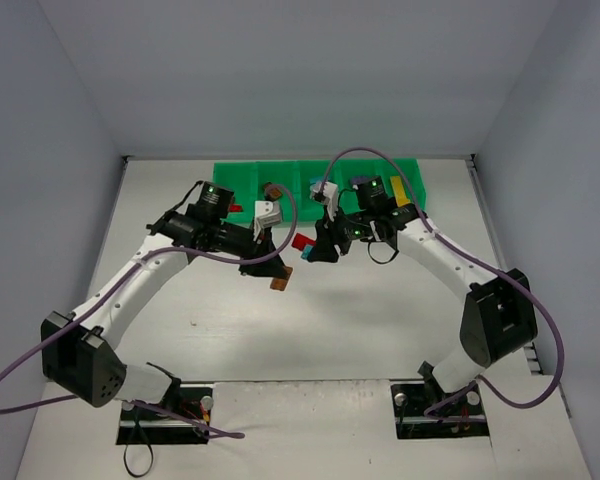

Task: Sort the legos into containers by color

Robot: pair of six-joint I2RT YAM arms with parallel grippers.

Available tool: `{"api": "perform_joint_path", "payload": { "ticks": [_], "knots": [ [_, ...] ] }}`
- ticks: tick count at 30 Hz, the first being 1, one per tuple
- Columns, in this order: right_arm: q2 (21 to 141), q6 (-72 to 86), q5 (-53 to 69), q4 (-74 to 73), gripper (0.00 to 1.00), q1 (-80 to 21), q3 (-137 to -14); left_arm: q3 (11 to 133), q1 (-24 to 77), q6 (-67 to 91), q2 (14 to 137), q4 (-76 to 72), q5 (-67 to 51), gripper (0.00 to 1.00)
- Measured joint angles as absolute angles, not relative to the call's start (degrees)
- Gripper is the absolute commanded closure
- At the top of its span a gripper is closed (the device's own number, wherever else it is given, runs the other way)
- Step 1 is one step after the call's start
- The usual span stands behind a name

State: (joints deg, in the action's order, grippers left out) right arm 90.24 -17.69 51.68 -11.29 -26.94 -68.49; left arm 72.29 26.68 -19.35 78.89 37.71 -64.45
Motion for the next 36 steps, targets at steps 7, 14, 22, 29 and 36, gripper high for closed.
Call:
{"api": "perform_joint_path", "payload": {
  "ticks": [7, 14, 22, 29, 36],
  "knots": [
    [90.19, -11.81, 42.59, -8.69, 1.00, -26.11, -67.75, 67.57, 22.57, -8.47, 77.19, 24.82, -58.30, 0.97],
    [85.10, -6.02, 34.61, -6.68, 1.00, -23.81, -60.49, 76.51, 18.31, 5.21, 89.08, 9.87, -38.52, 0.91],
    [79.20, -2.00, 32.99, -5.08, 1.00, -23.81, -56.64, 89.65, 18.31, 12.23, 106.76, 1.78, -25.26, 0.82],
    [78.11, -0.91, 32.75, -4.43, 1.00, -23.83, -56.64, 97.84, 18.31, 13.37, 118.02, 1.37, -19.51, 0.36],
    [77.95, -1.48, 33.15, -4.05, 1.00, -23.99, -56.64, 102.30, 18.31, 14.87, 118.58, 7.22, -17.82, 0.19]
  ]
}}
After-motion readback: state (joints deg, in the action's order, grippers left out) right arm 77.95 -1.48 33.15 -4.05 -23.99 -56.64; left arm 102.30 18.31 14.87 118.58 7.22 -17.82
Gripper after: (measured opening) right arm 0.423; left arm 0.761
